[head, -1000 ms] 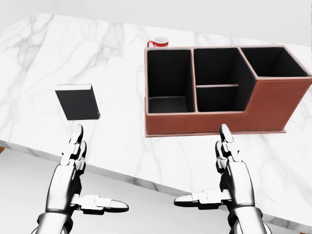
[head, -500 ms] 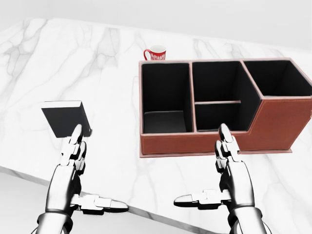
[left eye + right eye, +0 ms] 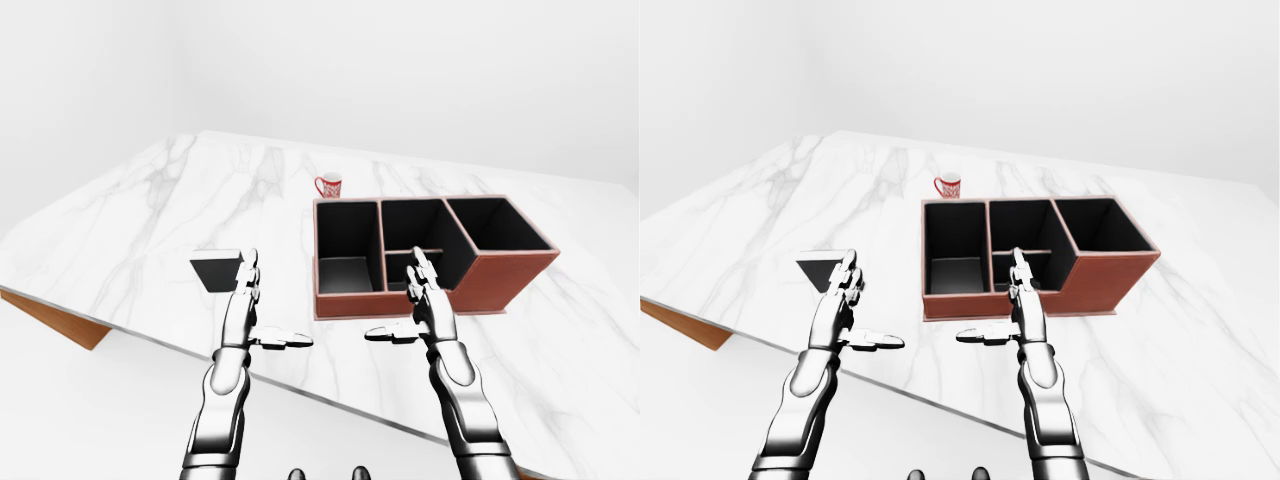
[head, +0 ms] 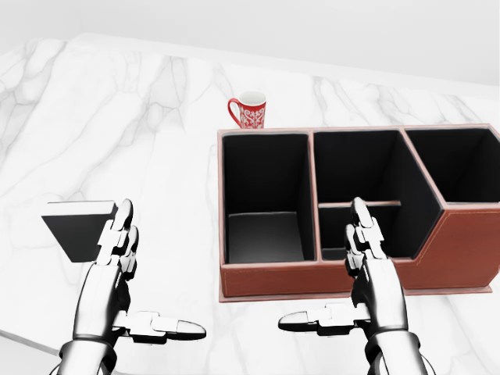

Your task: Pick up the book and place it in the right compartment of the caddy.

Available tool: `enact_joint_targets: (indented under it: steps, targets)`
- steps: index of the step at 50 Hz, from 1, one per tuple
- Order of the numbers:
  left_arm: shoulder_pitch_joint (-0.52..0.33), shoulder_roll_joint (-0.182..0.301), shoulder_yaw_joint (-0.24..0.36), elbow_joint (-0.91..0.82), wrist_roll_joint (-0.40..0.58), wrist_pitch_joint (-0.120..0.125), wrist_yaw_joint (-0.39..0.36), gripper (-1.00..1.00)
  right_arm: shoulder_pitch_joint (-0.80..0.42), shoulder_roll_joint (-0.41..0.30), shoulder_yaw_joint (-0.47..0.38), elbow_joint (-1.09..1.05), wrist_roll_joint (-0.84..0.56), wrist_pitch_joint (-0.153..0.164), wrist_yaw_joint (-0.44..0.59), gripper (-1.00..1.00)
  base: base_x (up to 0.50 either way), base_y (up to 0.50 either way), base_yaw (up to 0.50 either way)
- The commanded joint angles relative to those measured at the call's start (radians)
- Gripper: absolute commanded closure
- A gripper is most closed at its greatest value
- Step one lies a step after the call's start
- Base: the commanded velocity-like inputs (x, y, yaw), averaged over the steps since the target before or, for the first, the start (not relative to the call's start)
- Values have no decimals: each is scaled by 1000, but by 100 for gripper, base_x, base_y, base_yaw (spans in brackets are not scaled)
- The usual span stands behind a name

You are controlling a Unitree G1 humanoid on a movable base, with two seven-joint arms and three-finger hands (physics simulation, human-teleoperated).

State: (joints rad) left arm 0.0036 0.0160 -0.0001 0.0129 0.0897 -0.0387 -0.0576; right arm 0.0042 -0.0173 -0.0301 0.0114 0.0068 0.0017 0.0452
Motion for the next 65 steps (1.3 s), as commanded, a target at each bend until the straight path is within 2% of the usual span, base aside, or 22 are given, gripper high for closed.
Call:
enact_joint_targets:
  steps: [1, 17, 21, 32, 44, 45, 48, 65]
  targets:
    - [1, 0, 0, 0, 0, 0, 0, -100, 2, 0, 0, 2, -1, -2, 1, -100, 14, 5, 0]
    - [1, 0, 0, 0, 0, 0, 0, -100, -1, 0, 0, 13, -2, -11, 2, -100, 6, 2, 0]
    - [1, 0, 0, 0, 0, 0, 0, -100, -1, 0, 0, 2, -2, -1, 0, -100, 0, 0, 0]
    - [1, 0, 0, 0, 0, 0, 0, -100, -5, -1, -1, 18, -2, -12, 1, -100, 11, 4, 0]
    - [1, 0, 0, 0, 0, 0, 0, -100, -2, 0, 1, 1, -3, 1, -1, -100, 15, 5, 0]
    - [-6, 2, -1, 28, 3, -15, -2, -100, -1, 0, 2, 3, -4, -2, 0, -100, 15, 5, 0]
    - [-6, 2, 0, 33, 3, -21, -3, -100, -4, 0, 0, 11, -4, -7, 0, -100, 6, 2, 0]
    - [-5, 1, -1, 29, 5, -16, -2, -100, -3, -1, 0, 8, -3, -3, 0, -100, 5, 2, 0]
